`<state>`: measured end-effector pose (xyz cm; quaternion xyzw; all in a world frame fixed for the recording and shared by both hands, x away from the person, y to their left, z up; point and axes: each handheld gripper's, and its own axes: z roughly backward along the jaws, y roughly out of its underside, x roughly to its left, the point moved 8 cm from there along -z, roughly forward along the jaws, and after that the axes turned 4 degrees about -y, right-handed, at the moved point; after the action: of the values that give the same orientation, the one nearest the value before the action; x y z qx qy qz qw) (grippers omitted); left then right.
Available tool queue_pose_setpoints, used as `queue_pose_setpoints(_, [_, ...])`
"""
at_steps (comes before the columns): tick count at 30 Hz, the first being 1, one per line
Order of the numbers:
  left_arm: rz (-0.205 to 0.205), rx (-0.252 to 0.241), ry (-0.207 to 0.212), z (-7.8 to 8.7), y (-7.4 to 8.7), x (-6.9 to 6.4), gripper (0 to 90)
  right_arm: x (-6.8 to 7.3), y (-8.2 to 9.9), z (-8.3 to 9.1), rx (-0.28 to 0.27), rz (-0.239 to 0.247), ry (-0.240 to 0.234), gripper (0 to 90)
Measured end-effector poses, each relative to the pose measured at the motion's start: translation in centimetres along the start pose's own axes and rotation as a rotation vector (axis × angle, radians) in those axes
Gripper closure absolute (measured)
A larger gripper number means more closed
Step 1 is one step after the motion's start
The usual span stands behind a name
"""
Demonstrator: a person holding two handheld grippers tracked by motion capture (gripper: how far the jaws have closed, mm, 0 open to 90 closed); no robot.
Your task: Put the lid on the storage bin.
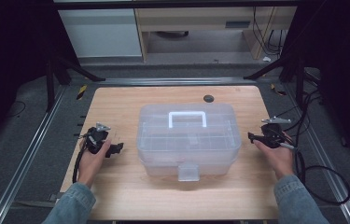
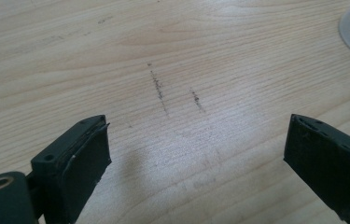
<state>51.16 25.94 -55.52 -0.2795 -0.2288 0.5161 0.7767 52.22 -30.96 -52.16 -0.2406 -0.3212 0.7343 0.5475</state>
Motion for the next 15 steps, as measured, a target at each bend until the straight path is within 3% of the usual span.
queue_pose_setpoints(6, [0.012,0.006,-0.012,-1.2,0.4,0.0,6.4,-0.2,0.3,-1.5,-0.01,-0.029,0.013,28.3])
queue_pose_setpoints(9, [0.032,-0.01,-0.006,-1.5,0.5,0.1,5.1,-0.2,0.5,-2.0,-0.015,-0.045,0.016,26.2])
queue_pose_setpoints(15, [0.035,-0.05,-0.004,-1.8,0.4,0.2,3.5,-0.5,1.1,-3.2,-0.013,-0.062,0.049,22.1])
